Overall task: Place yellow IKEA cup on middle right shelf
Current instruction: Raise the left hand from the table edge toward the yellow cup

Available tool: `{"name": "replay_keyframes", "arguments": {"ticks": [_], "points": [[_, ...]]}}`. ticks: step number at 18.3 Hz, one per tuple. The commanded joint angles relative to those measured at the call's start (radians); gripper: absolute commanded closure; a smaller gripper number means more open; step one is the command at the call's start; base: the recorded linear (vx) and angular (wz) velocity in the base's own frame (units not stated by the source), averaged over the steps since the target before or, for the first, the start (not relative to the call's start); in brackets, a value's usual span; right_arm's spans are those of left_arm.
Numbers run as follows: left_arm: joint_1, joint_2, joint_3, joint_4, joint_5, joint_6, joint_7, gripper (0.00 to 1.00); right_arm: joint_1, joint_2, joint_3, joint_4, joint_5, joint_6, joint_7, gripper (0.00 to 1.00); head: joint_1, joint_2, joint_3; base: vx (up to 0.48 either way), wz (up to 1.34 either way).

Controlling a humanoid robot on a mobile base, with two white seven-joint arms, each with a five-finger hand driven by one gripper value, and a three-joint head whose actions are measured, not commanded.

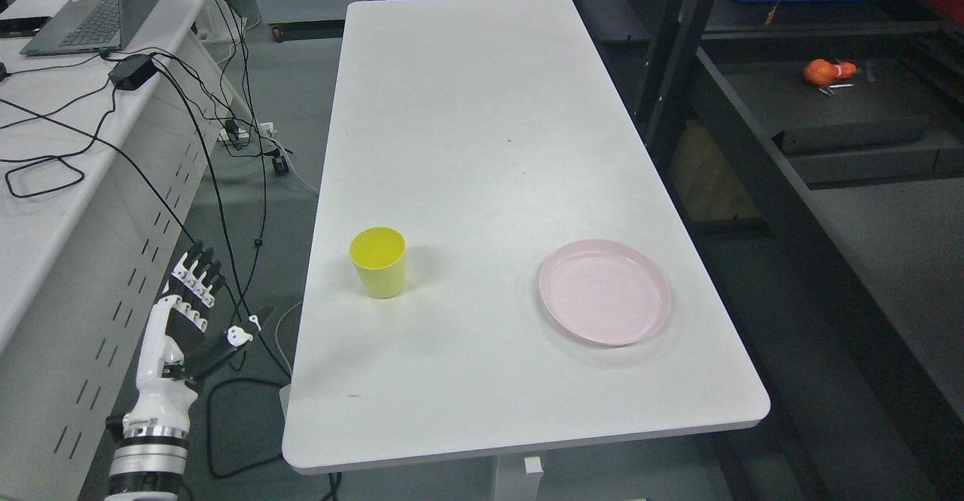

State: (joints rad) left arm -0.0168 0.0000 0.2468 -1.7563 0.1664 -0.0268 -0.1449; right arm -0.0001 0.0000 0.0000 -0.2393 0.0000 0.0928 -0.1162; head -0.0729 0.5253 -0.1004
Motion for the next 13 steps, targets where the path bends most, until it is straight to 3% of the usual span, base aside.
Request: {"name": "replay_keyframes", "arguments": {"ticks": [1, 7, 10, 13], "points": [[0.006, 0.017, -0.012, 0.0, 0.001, 0.001, 0.001, 0.01, 0.014, -0.017, 0.017, 0.0, -0.025, 0.001, 0.0, 0.01, 0.0, 0.0, 0.0, 0.055, 0.04], [0.008, 0.017, -0.001, 0.001, 0.007, -0.008, 0.001, 0.01, 0.014, -0.017, 0.017, 0.0, -0.025, 0.001, 0.0, 0.01, 0.0, 0.0, 0.0, 0.101, 0.01], [0.008, 0.017, -0.039, 0.011, 0.192, -0.009, -0.011, 0.02, 0.014, -0.017, 0.017, 0.0, -0.025, 0.001, 0.0, 0.01, 0.0, 0.0, 0.0, 0.126, 0.01], [-0.003, 0.017, -0.07, 0.075, 0.211, -0.01, -0.03, 0.02, 0.014, -0.017, 0.017, 0.0, -0.025, 0.001, 0.0, 0.01, 0.0, 0.0, 0.0, 0.086, 0.01]]}}
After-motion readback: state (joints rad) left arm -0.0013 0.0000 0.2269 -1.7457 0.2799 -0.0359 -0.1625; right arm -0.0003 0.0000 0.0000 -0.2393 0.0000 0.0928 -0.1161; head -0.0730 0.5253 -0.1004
